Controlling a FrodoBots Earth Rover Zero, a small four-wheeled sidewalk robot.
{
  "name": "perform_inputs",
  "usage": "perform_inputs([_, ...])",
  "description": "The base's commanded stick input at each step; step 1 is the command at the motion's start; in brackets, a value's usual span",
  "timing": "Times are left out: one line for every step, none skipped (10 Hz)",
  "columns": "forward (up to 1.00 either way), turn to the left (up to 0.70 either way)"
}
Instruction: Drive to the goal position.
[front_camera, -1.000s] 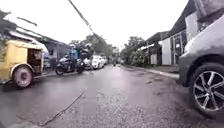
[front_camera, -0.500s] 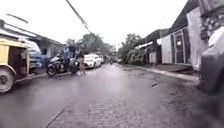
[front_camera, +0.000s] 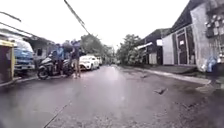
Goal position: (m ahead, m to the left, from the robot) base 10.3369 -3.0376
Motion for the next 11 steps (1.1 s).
perform_inputs([1.00,0.00])
perform_inputs([1.00,0.00])
perform_inputs([1.00,0.00])
perform_inputs([1.00,0.00])
perform_inputs([1.00,0.00])
perform_inputs([1.00,0.00])
perform_inputs([1.00,0.00])
perform_inputs([1.00,0.00])
perform_inputs([1.00,0.00])
perform_inputs([1.00,0.00])
perform_inputs([1.00,0.00])
